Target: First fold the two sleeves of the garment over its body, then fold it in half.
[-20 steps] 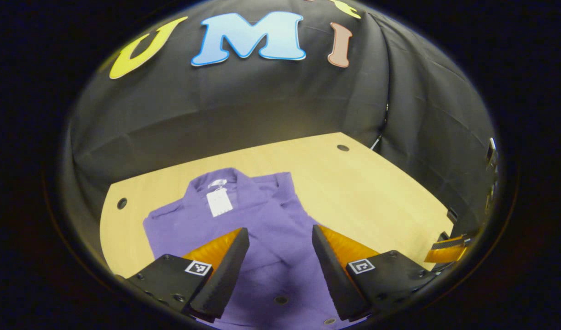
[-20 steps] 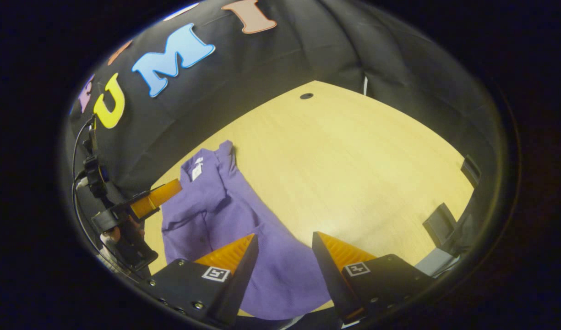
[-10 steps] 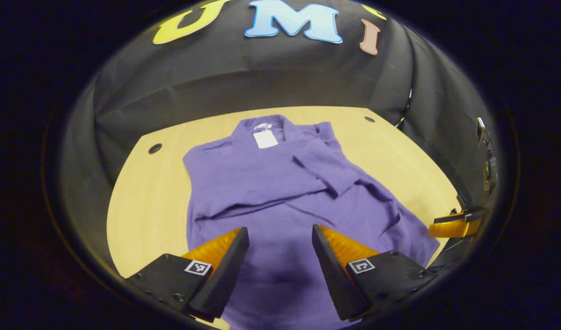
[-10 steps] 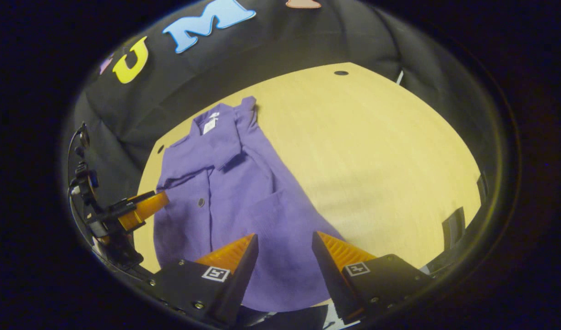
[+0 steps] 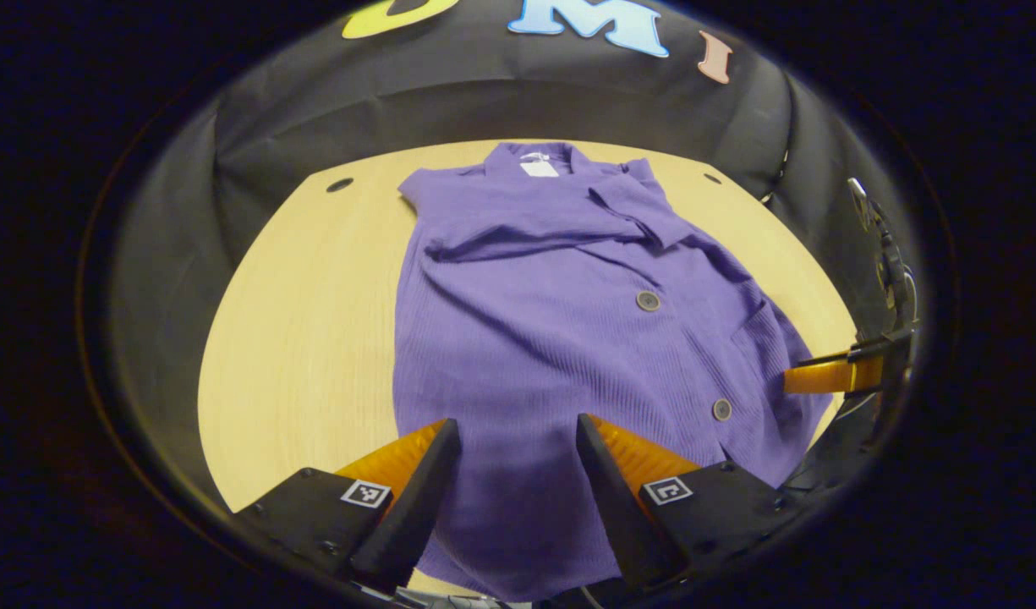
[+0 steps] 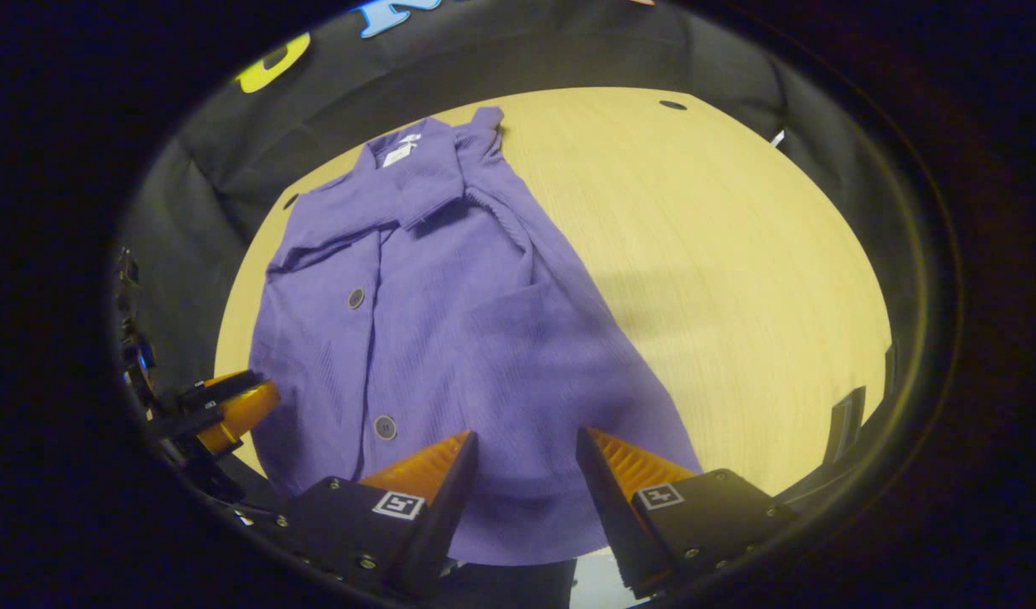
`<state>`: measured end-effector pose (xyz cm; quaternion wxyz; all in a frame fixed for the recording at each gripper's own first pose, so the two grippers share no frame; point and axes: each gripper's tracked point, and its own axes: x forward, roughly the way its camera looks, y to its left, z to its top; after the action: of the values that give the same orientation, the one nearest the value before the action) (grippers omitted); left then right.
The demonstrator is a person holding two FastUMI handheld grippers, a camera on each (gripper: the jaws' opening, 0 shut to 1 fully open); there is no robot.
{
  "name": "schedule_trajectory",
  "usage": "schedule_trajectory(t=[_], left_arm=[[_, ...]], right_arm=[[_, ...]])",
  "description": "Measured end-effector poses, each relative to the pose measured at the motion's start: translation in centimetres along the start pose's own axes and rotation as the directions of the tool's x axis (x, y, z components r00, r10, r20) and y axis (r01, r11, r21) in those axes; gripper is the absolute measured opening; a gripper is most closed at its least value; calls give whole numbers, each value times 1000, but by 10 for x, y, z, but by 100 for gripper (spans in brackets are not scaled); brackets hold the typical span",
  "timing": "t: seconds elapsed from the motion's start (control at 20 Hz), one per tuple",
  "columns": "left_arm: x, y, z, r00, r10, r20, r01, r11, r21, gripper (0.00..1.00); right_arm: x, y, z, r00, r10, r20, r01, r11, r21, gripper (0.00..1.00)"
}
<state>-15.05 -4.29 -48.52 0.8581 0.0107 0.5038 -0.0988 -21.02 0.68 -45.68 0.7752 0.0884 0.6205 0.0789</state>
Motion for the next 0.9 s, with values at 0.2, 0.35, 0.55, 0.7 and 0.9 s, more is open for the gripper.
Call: schedule_trajectory(t=[0.2, 0.35, 0.55, 0.7, 0.9], left_arm=[[3, 11, -16, 998, 27, -50, -26, 1000, 4, 92], [10, 17, -26, 991, 60, -117, -57, 998, 26, 92], [15, 13, -18, 989, 62, -136, -57, 998, 40, 92], [18, 16, -14, 988, 67, -137, -63, 998, 30, 92], [17, 16, -9, 989, 63, -132, -58, 998, 37, 85]], right_arm=[[9, -3, -4, 998, -48, -38, 47, 998, -45, 76], [9, -7, -10, 992, -85, -90, 76, 993, -94, 72], [13, -8, -12, 978, -143, -152, 119, 981, -154, 76], [15, -6, -6, 970, -167, -177, 147, 982, -119, 77], [15, -6, -4, 962, -175, -208, 154, 982, -112, 73]])
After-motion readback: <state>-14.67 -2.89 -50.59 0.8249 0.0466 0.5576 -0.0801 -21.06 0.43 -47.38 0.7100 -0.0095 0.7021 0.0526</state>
